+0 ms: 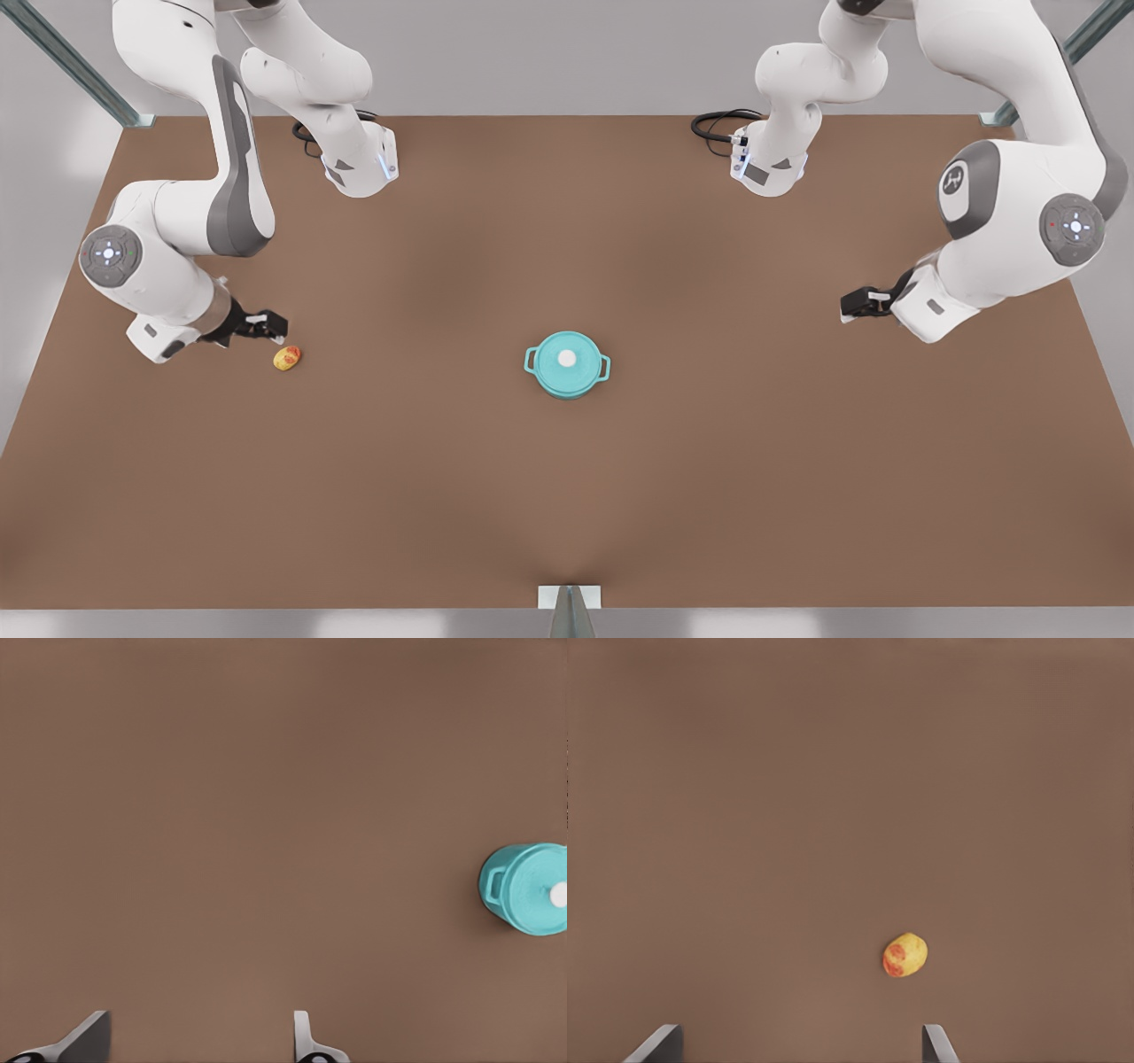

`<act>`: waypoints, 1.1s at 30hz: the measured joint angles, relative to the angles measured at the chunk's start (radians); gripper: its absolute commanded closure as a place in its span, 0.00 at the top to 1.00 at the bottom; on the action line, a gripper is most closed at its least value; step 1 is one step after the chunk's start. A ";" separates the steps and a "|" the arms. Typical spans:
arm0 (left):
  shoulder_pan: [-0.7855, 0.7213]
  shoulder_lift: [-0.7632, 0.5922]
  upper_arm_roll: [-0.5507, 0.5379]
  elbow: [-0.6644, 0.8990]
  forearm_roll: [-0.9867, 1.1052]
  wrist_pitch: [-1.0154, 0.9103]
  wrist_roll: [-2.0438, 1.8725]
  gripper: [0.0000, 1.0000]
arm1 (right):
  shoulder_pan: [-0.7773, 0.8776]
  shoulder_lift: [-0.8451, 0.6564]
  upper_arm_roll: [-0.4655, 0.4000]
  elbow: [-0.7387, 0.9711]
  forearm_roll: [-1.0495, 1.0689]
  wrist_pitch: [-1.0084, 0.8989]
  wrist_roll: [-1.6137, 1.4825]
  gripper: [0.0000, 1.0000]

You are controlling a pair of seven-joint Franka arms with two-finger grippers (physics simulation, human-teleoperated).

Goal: Open the pot lid and put the potato into the pot

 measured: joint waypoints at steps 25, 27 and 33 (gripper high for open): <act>-0.666 0.568 -0.045 0.310 0.092 0.348 -0.574 1.00 | -0.113 0.088 -0.085 -0.366 -0.005 0.486 0.196 1.00; -0.670 0.591 -0.044 0.300 0.099 0.369 -0.610 1.00 | -0.113 0.105 -0.092 -0.372 -0.005 0.529 0.219 1.00; -0.676 0.673 -0.044 0.299 0.133 0.448 -0.702 1.00 | -0.106 0.145 -0.094 -0.412 -0.005 0.647 0.274 1.00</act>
